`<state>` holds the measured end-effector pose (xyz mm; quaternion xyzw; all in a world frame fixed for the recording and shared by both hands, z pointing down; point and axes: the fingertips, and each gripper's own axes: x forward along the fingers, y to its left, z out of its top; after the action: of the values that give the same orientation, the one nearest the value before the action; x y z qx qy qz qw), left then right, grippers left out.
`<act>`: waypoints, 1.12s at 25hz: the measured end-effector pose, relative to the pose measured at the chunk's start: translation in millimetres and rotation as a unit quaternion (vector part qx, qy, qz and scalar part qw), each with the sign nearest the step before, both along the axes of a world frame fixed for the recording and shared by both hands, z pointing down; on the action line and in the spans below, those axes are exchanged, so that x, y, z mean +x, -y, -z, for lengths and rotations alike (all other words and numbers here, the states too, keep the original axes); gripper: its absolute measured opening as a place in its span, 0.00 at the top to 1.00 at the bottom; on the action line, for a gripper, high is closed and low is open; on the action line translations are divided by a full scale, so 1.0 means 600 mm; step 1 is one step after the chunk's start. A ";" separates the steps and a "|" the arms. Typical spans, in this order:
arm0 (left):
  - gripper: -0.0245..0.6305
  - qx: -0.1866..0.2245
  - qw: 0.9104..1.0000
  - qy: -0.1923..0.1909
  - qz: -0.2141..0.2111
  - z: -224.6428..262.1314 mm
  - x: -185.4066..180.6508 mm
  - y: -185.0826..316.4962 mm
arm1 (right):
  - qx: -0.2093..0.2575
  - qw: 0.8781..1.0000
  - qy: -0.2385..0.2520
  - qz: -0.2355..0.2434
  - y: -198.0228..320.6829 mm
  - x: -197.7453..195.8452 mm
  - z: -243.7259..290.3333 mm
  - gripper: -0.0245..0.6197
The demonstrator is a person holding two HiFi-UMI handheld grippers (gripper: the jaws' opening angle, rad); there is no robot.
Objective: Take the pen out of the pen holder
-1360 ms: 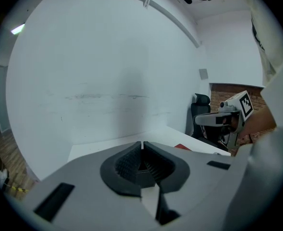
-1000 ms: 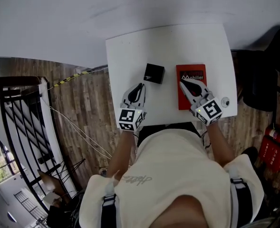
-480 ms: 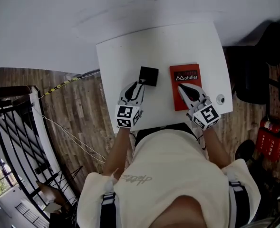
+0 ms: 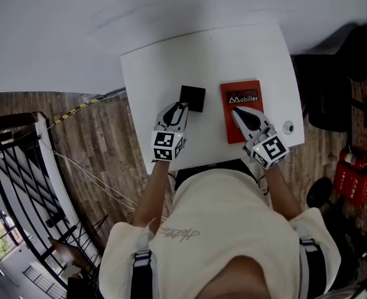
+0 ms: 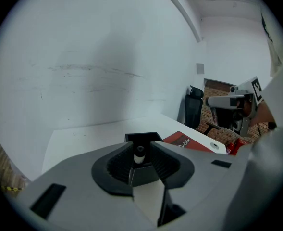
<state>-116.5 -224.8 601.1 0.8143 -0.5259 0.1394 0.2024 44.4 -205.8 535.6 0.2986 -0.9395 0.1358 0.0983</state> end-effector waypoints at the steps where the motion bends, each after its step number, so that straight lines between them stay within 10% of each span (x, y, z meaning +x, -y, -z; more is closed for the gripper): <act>1: 0.80 -0.003 1.000 0.001 -0.002 -0.003 0.001 0.000 | -0.001 1.000 0.001 -0.001 0.001 0.000 0.001 0.95; 28: 0.83 0.001 1.000 0.025 0.000 -0.013 0.008 0.011 | -0.010 1.000 0.006 -0.016 0.009 0.011 -0.007 0.95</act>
<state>-111.4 -231.1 608.7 0.8106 -0.5311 0.1588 0.1885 51.0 -211.1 539.9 0.3122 -0.9337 0.1487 0.0929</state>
